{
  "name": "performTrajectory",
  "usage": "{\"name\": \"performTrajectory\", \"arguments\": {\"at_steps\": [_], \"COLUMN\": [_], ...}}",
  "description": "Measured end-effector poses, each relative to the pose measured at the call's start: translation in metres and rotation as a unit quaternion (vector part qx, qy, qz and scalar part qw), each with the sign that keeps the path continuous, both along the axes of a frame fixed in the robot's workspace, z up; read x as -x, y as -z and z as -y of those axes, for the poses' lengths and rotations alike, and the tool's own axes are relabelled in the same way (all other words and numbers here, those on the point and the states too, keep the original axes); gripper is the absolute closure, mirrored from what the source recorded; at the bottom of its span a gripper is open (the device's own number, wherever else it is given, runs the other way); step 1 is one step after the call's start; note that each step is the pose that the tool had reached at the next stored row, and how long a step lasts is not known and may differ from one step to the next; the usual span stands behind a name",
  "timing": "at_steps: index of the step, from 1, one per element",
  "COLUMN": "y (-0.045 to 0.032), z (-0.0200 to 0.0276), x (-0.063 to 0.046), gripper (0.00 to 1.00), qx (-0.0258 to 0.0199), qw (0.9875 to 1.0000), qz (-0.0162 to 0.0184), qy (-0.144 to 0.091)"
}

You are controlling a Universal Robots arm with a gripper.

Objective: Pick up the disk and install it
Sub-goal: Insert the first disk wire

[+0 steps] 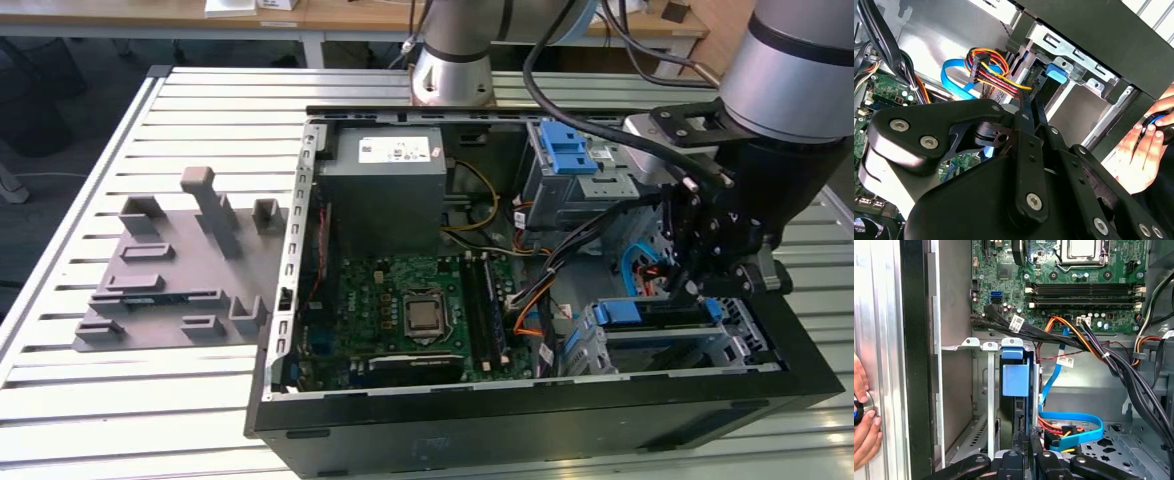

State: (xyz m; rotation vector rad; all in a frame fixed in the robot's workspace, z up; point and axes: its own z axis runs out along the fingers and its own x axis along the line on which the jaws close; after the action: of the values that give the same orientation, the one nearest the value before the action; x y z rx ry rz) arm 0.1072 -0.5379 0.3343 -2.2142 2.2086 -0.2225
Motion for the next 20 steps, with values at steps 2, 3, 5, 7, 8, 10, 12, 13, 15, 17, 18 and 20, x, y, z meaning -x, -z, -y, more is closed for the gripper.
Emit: {"name": "performTrajectory", "arguments": {"at_steps": [2, 3, 5, 7, 8, 10, 12, 13, 15, 17, 18, 20], "y": [0.0004, 0.0007, 0.0012, 0.0017, 0.0019, 0.0023, 0.0026, 0.0027, 0.0028, 0.0031, 0.0033, 0.0037], "z": [0.0003, 0.0004, 0.0007, 0.0008, 0.0008, 0.0008, 0.0008, 0.0008, 0.0008, 0.0009, 0.0010, 0.0012], "x": [0.0000, -0.0001, -0.0002, -0.0004, -0.0004, -0.0006, -0.0006, -0.0006, -0.0006, -0.0006, -0.0006, -0.0006], "gripper": [0.84, 0.84, 0.84, 0.84, 0.84, 0.84, 0.84, 0.84, 0.84, 0.84, 0.84, 0.84], "qx": [-0.0002, -0.0003, -0.0002, -0.0001, -0.0002, -0.0003, -0.0005, -0.0006, -0.0010, -0.0012, -0.0012, -0.0012], "qw": [1.0000, 1.0000, 1.0000, 1.0000, 1.0000, 1.0000, 1.0000, 1.0000, 1.0000, 1.0000, 1.0000, 1.0000], "qz": [0.0000, 0.0000, 0.0000, 0.0000, 0.0000, 0.0000, 0.0000, 0.0000, 0.0000, 0.0000, 0.0000, 0.0000], "qy": [0.000, 0.000, 0.001, 0.001, 0.001, 0.001, 0.001, 0.001, 0.001, 0.001, 0.001, 0.001]}}
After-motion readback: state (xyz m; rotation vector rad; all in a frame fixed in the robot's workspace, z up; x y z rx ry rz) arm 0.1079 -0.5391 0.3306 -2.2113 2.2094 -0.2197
